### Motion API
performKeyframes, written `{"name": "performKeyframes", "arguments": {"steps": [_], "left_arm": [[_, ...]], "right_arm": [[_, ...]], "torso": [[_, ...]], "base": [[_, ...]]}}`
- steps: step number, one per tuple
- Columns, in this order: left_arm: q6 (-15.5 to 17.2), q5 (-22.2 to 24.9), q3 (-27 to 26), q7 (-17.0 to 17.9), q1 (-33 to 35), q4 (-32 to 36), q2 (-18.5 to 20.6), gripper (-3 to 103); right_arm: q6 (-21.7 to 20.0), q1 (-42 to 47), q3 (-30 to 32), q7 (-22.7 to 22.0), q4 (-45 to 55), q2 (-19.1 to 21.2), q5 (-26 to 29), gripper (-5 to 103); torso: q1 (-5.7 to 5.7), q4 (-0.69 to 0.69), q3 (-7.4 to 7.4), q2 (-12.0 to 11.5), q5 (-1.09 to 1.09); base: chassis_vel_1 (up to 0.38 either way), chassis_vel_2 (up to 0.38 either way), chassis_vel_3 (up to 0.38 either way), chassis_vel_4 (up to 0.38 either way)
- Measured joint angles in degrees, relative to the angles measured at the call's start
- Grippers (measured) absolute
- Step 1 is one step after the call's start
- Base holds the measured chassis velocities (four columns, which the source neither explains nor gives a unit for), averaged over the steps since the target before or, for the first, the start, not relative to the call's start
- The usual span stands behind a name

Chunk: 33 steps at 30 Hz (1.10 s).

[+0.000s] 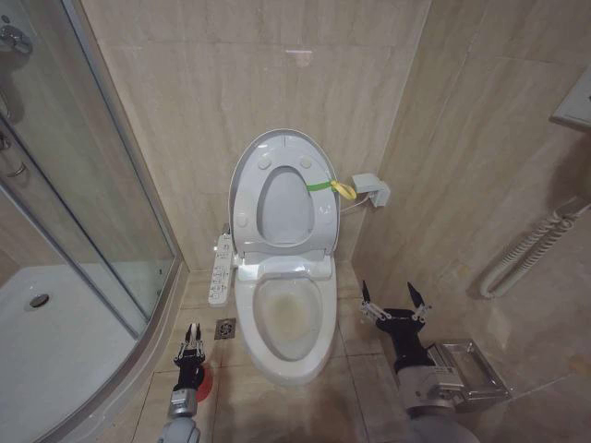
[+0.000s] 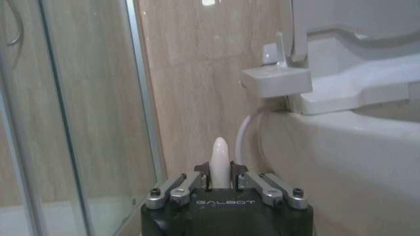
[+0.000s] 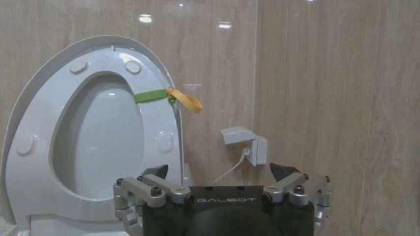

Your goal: Open the toilet lid, clean the toilet bowl with a toilet brush, close the toilet lid, and flush.

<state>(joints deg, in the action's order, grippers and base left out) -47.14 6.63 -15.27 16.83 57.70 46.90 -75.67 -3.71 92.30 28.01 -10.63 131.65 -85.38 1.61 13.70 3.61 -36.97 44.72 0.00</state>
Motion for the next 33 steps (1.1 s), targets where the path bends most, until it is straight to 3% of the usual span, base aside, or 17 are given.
{"name": "performKeyframes", "arguments": {"steps": [25, 26, 33], "left_arm": [[0.1, -1.5, -0.5, 0.4, 1.0, 0.5, 0.9, 21], [0.1, -1.5, -0.5, 0.5, 1.1, 0.7, 0.9, 36], [0.2, -1.5, -0.6, 0.6, 2.0, 1.8, 1.0, 36]], "right_arm": [[0.0, 0.0, 0.0, 0.0, 0.0, 0.0, 0.0, 100], [0.0, 0.0, 0.0, 0.0, 0.0, 0.0, 0.0, 100], [0.0, 0.0, 0.0, 0.0, 0.0, 0.0, 0.0, 100]], "torso": [[0.00, 0.00, 0.00, 0.0, 0.00], [0.00, 0.00, 0.00, 0.0, 0.00], [0.00, -0.01, 0.00, 0.0, 0.00]], "base": [[0.000, 0.000, 0.000, 0.000], [0.000, 0.000, 0.000, 0.000], [0.000, 0.000, 0.000, 0.000]]}}
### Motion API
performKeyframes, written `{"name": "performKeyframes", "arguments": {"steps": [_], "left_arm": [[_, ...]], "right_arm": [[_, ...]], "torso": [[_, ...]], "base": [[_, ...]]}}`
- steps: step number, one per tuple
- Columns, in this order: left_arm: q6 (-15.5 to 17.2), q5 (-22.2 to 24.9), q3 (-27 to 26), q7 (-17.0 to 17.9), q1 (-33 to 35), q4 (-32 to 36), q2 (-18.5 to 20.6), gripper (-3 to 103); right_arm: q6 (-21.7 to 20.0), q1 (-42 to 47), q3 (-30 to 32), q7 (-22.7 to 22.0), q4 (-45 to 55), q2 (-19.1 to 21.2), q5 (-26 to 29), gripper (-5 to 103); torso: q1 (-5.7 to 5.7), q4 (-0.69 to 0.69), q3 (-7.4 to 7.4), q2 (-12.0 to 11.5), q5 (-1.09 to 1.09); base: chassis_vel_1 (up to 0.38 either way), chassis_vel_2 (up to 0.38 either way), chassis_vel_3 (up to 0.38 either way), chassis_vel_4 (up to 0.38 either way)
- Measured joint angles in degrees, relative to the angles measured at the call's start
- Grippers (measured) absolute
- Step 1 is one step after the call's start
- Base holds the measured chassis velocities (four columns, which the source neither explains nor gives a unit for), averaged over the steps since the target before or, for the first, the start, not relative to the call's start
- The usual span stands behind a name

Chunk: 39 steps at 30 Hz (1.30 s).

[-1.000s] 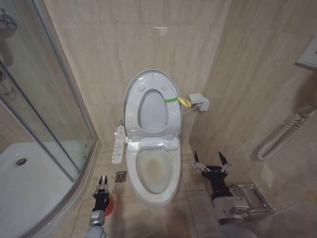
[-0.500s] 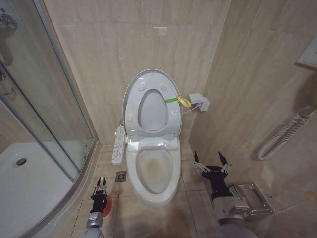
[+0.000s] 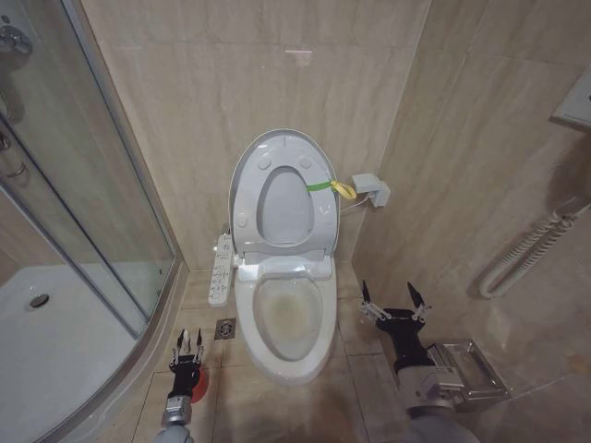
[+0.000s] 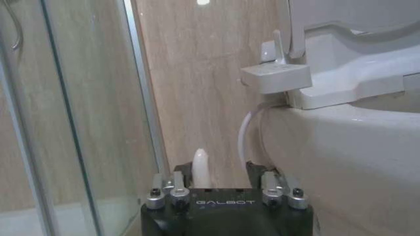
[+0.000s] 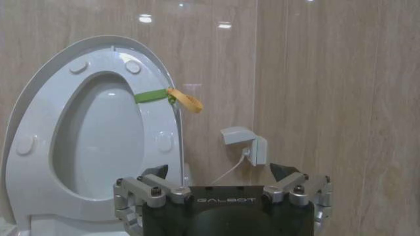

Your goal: Open the toilet lid, clean the toilet bowl with a toilet brush, close the toilet lid, and flush.

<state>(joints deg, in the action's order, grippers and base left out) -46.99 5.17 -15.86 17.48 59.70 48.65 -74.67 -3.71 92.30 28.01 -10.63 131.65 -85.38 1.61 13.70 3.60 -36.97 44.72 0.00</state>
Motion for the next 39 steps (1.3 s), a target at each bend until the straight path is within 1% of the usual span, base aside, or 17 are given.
{"name": "performKeyframes", "arguments": {"steps": [1, 8, 9, 14, 15, 20, 24, 25, 29, 30, 34, 35, 38, 39], "left_arm": [[0.0, 0.0, 0.0, 0.1, 0.2, 0.2, 0.0, 63], [0.0, 0.0, -0.1, 0.8, 1.6, 1.9, 0.2, 63], [0.0, 0.0, -0.1, 0.9, 1.8, 2.1, 0.2, 90], [0.0, 0.0, -0.2, 1.4, 3.1, 3.5, 0.2, 90], [0.0, -0.1, -0.3, 1.6, 3.7, 4.2, 0.3, 100], [0.1, -1.2, -0.9, 2.5, 5.3, 6.3, 0.6, 100], [0.1, -2.1, -1.8, 3.4, 8.1, 11.1, 1.3, 100], [0.1, -2.1, -1.8, 3.4, 8.1, 11.1, 1.3, 100], [0.2, -3.0, -2.8, 4.0, 10.4, 15.7, 2.2, 100], [0.2, -3.0, -2.8, 4.0, 10.4, 15.7, 2.2, 100], [0.2, -3.5, -3.8, 4.7, 12.3, 20.2, 2.8, 100], [0.2, -3.5, -3.8, 4.7, 12.3, 20.2, 2.8, 100], [0.3, -3.7, -4.9, 5.2, 14.4, 25.2, 3.2, 99], [0.3, -3.7, -4.9, 5.2, 14.4, 25.2, 3.2, 99]], "right_arm": [[0.0, 0.0, 0.0, 0.0, 0.0, 0.0, 0.0, 100], [0.0, 0.0, 0.0, 0.0, 0.0, 0.0, 0.0, 100], [0.0, 0.0, 0.0, 0.0, 0.0, 0.0, 0.0, 100], [0.0, 0.0, 0.0, 0.0, 0.0, 0.0, 0.0, 100], [0.0, 0.0, 0.0, 0.0, 0.0, 0.0, 0.0, 100], [0.0, 0.0, 0.0, 0.0, 0.0, 0.0, 0.0, 100], [0.0, 0.0, 0.0, 0.0, 0.0, 0.0, 0.0, 100], [0.0, 0.0, 0.0, 0.0, 0.0, 0.0, 0.0, 100], [0.0, 0.0, 0.0, 0.0, 0.0, 0.0, 0.0, 100], [0.0, 0.0, 0.0, 0.0, 0.0, 0.0, 0.0, 100], [0.0, 0.0, 0.0, 0.0, 0.0, 0.0, 0.0, 100], [0.0, 0.0, 0.0, 0.0, 0.0, 0.0, 0.0, 100], [0.0, 0.0, 0.0, 0.0, 0.0, 0.0, 0.0, 100], [0.0, 0.0, 0.0, 0.0, 0.0, 0.0, 0.0, 100]], "torso": [[0.00, 0.00, 0.00, 0.0, 0.00], [0.00, 0.00, 0.00, 0.0, 0.00], [0.00, 0.00, 0.00, 0.0, 0.00], [0.00, 0.00, 0.00, 0.0, 0.00], [0.00, 0.00, 0.00, 0.0, 0.00], [0.00, 0.00, 0.00, 0.0, 0.00], [0.00, 0.00, 0.00, 0.0, 0.00], [0.00, 0.00, 0.00, 0.0, 0.00], [0.00, 0.00, 0.00, 0.0, 0.00], [0.00, 0.00, 0.00, 0.0, 0.00], [0.00, 0.00, 0.00, 0.0, 0.00], [0.00, 0.00, 0.00, 0.0, 0.00], [0.00, 0.00, 0.00, 0.0, 0.00], [0.00, 0.00, 0.00, 0.0, 0.00]], "base": [[0.000, 0.000, 0.000, 0.000], [0.000, 0.000, 0.000, 0.000], [0.000, 0.000, 0.000, 0.000], [0.000, 0.000, 0.000, 0.000], [0.000, 0.000, 0.000, 0.000], [0.000, 0.000, 0.000, 0.000], [0.000, 0.000, 0.000, 0.000], [0.000, 0.000, 0.000, 0.000], [0.000, 0.000, 0.000, 0.000], [0.000, 0.000, 0.000, 0.000], [0.000, 0.000, 0.000, 0.000], [0.000, 0.000, 0.000, 0.000], [0.000, 0.000, 0.000, 0.000], [0.000, 0.000, 0.000, 0.000]]}}
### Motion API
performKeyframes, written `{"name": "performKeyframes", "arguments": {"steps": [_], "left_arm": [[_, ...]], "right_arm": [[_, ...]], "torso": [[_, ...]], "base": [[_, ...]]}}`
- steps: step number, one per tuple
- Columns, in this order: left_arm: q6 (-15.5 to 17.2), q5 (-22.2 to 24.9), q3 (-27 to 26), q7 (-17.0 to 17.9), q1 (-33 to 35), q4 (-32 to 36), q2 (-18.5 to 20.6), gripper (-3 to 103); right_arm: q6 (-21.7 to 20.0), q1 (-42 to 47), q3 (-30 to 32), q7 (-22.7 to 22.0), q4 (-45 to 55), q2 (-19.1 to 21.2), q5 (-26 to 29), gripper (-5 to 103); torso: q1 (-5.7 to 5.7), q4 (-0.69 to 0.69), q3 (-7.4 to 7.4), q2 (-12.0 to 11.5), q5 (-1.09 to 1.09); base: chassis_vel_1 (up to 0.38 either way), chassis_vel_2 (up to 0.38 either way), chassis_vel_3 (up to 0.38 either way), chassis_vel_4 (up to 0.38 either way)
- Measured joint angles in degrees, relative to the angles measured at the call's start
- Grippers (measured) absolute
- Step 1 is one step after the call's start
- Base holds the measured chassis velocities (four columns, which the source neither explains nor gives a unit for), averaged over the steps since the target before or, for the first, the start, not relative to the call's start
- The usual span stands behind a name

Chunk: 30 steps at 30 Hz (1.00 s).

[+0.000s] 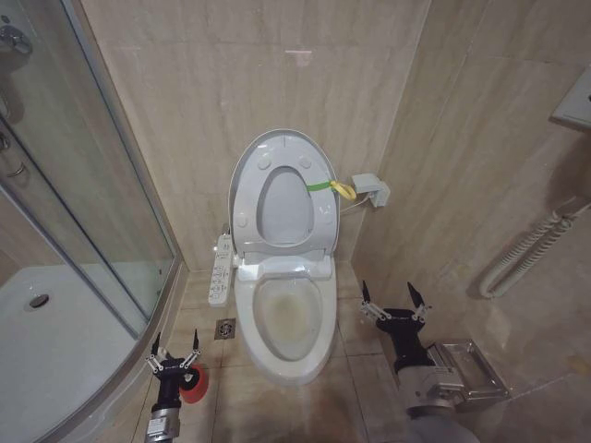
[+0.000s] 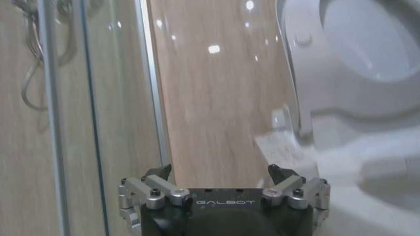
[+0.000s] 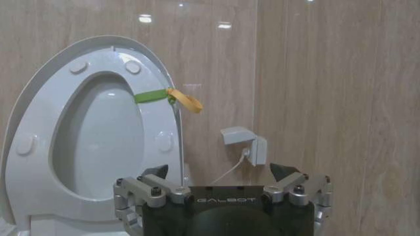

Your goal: Open the toilet lid, clean the toilet bowl with a toilet brush, close the toilet lid, and flush.

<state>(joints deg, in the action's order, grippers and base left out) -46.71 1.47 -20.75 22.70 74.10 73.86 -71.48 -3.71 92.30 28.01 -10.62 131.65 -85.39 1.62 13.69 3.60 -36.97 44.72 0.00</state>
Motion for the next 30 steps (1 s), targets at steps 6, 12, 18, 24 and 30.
{"name": "performKeyframes", "arguments": {"steps": [6, 12, 18, 24, 30], "left_arm": [[3.3, -1.2, -3.2, 1.1, 4.6, 11.3, 0.5, 98], [5.9, -0.8, -5.8, 1.2, 7.2, 18.2, 1.0, 98], [10.3, 1.4, -8.8, 0.1, 11.5, 29.2, 1.2, 97], [14.4, 3.2, -8.7, -0.3, 15.4, 36.3, 0.4, 97], [20.1, 2.4, -9.0, -0.6, 19.9, 42.2, -0.9, 97]], "right_arm": [[0.0, 0.0, 0.0, 0.0, 0.0, 0.0, 0.0, 100], [0.0, 0.0, 0.0, 0.0, 0.0, 0.0, 0.0, 100], [0.0, 0.0, 0.0, 0.0, 0.0, 0.0, 0.0, 100], [0.0, 0.0, 0.0, 0.0, 0.0, 0.0, 0.0, 100], [0.0, 0.0, 0.0, 0.0, 0.0, 0.0, 0.0, 100]], "torso": [[0.00, 0.00, 0.00, 0.0, 0.00], [0.00, 0.00, 0.00, 0.0, 0.00], [0.00, 0.00, 0.00, 0.0, 0.00], [0.00, -0.01, 0.00, 0.0, 0.01], [0.00, 0.00, 0.00, 0.0, 0.00]], "base": [[0.000, 0.000, 0.000, 0.000], [0.000, 0.000, 0.000, 0.000], [0.000, 0.000, 0.000, 0.000], [0.000, 0.000, 0.000, 0.000], [0.000, 0.000, 0.000, 0.000]]}}
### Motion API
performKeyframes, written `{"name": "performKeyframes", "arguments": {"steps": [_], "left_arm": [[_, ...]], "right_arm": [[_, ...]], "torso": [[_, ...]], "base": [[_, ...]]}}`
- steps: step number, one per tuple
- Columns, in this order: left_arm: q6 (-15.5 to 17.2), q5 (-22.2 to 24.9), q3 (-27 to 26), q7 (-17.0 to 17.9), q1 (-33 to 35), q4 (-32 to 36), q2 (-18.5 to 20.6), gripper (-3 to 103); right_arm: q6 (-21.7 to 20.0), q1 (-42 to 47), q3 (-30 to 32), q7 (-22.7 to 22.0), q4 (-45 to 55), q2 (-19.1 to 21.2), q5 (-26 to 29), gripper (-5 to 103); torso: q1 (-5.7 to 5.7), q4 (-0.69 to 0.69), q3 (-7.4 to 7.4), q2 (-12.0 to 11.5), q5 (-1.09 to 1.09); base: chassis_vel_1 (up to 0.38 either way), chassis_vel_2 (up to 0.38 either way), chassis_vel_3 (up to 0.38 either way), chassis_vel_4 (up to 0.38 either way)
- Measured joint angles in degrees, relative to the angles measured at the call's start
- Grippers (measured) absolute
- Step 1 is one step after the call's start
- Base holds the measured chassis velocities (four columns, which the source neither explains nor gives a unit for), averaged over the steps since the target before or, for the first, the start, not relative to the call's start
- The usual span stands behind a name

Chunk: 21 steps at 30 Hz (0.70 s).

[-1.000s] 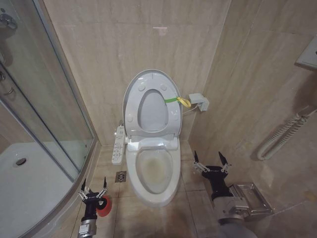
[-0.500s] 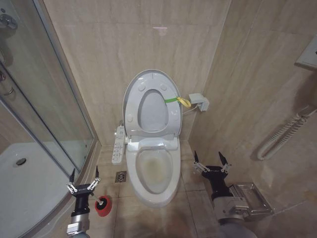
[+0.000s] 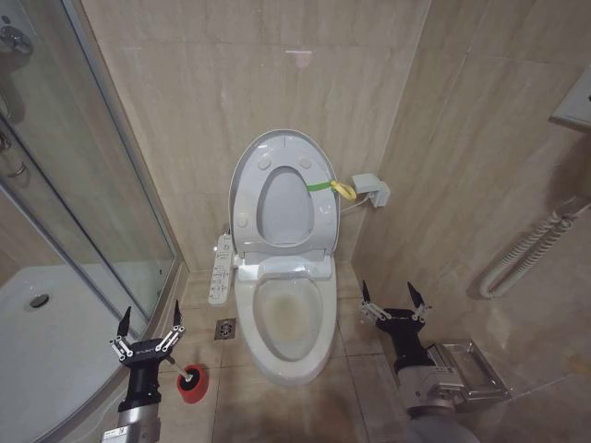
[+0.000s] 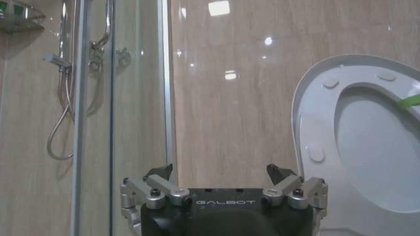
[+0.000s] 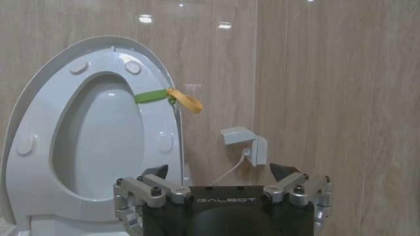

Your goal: Open the toilet lid, clean the toilet bowl with a toilet brush, close the toilet lid, and flush.

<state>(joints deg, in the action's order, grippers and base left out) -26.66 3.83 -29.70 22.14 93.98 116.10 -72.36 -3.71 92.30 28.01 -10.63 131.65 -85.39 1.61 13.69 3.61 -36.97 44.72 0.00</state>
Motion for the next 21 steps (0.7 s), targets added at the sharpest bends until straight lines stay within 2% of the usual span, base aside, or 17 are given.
{"name": "performKeyframes", "arguments": {"steps": [5, 13, 16, 21], "left_arm": [[1.2, -0.1, -1.9, -0.5, 1.4, 2.2, -1.3, 97], [1.7, -1.1, -1.6, -0.7, 5.3, 5.2, -3.5, 97], [1.3, -1.9, -1.6, -1.2, 5.8, 5.7, -4.7, 97], [-0.3, -2.7, -2.8, -3.9, 7.0, 5.9, -6.7, 98]], "right_arm": [[0.0, 0.0, 0.0, 0.0, 0.0, 0.0, 0.0, 100], [0.0, 0.0, 0.0, 0.0, 0.0, 0.0, 0.0, 100], [0.0, 0.0, 0.0, 0.0, 0.0, 0.0, 0.0, 100], [0.0, 0.0, 0.0, 0.0, 0.0, 0.0, 0.0, 100]], "torso": [[0.00, 0.00, 0.00, 0.0, 0.00], [0.00, 0.00, 0.00, 0.0, 0.00], [0.00, 0.00, 0.00, 0.0, 0.00], [0.00, 0.00, 0.00, 0.0, 0.00]], "base": [[0.000, 0.000, 0.000, 0.000], [0.000, 0.000, 0.000, 0.000], [0.000, 0.000, 0.000, 0.000], [0.000, 0.000, 0.000, 0.000]]}}
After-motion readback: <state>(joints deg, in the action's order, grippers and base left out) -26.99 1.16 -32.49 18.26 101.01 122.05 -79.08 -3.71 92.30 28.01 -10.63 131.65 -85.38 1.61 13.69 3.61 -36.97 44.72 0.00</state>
